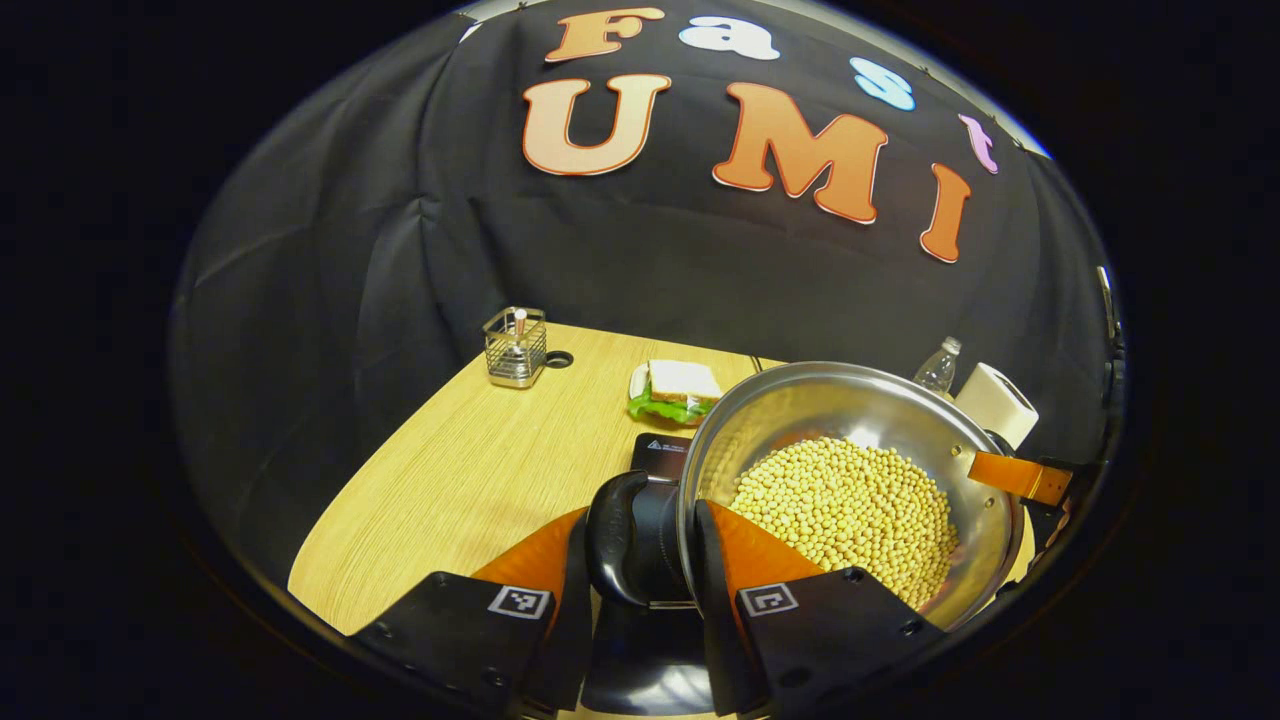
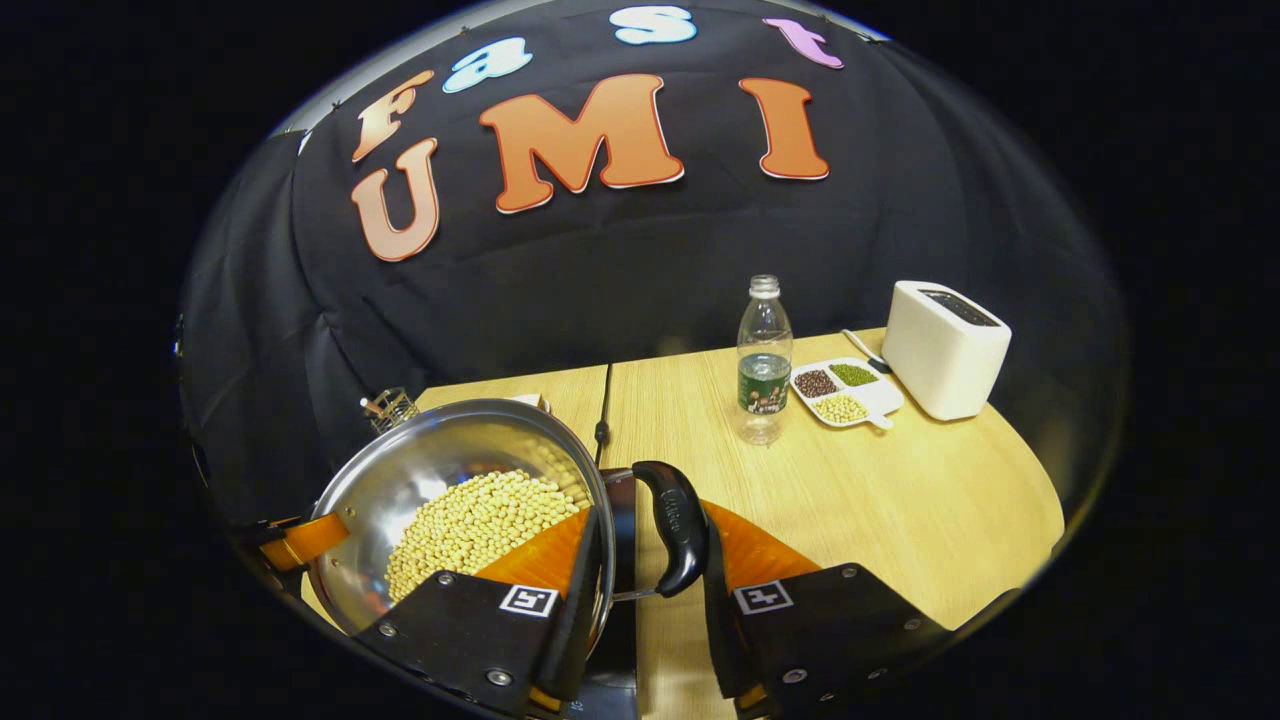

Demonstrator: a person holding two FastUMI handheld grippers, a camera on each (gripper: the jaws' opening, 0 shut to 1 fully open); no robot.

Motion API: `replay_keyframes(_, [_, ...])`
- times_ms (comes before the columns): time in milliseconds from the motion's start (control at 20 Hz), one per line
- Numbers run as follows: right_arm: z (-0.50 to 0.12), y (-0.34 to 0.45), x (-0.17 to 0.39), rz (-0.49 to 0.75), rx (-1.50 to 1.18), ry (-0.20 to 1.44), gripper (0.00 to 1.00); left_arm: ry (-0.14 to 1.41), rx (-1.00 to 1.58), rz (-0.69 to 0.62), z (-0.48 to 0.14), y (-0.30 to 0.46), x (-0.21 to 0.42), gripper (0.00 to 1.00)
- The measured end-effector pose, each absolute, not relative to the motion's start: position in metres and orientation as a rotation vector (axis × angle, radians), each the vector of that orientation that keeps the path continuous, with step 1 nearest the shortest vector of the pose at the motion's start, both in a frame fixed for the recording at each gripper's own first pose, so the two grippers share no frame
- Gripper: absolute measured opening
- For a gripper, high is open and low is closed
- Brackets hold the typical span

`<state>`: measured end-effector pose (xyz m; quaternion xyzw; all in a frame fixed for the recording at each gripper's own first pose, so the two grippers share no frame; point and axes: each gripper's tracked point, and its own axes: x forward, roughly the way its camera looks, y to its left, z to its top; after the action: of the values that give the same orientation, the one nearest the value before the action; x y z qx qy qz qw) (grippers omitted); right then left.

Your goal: First push the handle of the pot to place it horizontally, then grasp the pot with both hands and set it on the induction cooktop.

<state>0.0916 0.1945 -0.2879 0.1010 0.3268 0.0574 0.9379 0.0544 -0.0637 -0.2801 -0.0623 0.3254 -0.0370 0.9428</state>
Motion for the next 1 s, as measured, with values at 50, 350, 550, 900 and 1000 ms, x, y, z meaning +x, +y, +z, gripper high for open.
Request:
replay_keyframes(50, [-0.294,0.198,0.090,0.119,0.208,0.677,0.50,0.675,-0.133,-0.073,-0.286,-0.062,0.055,0.55])
replay_keyframes(350, [-0.322,0.207,0.086,0.123,0.194,0.728,0.50,0.742,-0.148,-0.081,-0.306,-0.060,0.052,0.55])
replay_keyframes(550, [-0.331,0.206,0.083,0.124,0.210,0.746,0.50,0.757,-0.134,-0.091,-0.303,-0.059,0.053,0.57])
replay_keyframes(900, [-0.325,0.193,0.080,0.134,0.315,0.742,0.64,0.667,-0.111,-0.075,-0.267,-0.060,0.067,0.72])
replay_keyframes(1000, [-0.306,0.188,0.077,0.157,0.327,0.712,0.75,0.605,-0.072,-0.063,-0.248,-0.059,0.068,0.94])
